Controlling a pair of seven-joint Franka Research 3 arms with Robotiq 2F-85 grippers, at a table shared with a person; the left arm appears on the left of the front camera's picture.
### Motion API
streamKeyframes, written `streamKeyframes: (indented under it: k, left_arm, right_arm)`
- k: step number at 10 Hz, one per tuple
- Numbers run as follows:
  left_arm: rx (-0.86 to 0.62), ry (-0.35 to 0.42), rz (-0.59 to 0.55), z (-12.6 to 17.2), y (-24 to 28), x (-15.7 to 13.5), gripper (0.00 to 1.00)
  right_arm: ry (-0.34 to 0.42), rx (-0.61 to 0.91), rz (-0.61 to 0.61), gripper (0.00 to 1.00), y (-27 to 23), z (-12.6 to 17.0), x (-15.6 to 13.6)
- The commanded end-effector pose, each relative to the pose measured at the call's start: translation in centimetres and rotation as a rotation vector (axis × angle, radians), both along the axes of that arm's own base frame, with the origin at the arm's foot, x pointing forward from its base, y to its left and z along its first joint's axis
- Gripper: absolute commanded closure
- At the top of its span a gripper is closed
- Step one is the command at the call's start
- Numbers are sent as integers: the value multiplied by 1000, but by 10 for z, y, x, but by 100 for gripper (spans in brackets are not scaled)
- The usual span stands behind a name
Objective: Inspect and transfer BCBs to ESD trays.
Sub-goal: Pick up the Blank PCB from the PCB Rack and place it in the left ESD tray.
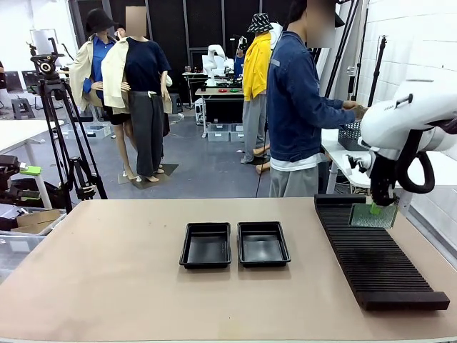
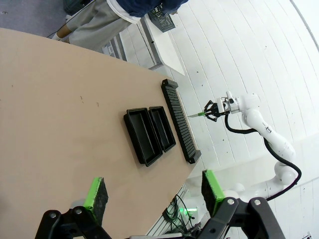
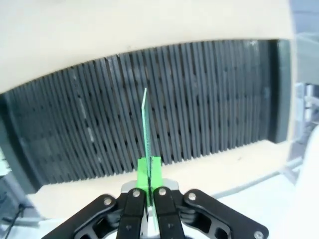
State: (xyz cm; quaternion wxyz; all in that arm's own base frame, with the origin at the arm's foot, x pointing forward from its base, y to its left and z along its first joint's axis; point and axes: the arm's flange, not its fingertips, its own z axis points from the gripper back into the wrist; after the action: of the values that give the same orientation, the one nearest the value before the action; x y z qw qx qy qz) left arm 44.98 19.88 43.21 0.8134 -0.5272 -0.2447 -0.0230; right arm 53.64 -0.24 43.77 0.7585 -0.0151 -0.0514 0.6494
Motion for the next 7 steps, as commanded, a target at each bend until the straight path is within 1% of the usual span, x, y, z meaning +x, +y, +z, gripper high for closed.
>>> streamKeyframes:
  k: [1,2,3,4,5,6,7]
  left_arm:
    - [6,-1,1,1,1,-1,0]
    - [6,-1,1,1,1,-1,0]
    - [6,-1,1,1,1,-1,0]
    - [6,-1,1,1,1,-1,0]
    - [6,-1,1,1,1,-1,0]
    - [6,-1,1,1,1,-1,0]
    - [6,-1,1,1,1,-1,0]
  right_arm:
    - [-24,-57,-7,100,8,29,-8]
    - [-32,-46,-13,100,9,42,-10]
    - [-19,-26,-73,100,12,50,-10]
    - [11,10,-202,100,18,57,-9]
    - [74,84,-408,100,27,64,-10]
    - [131,124,-549,100,36,70,-12]
    - [190,119,-646,100,43,74,-17]
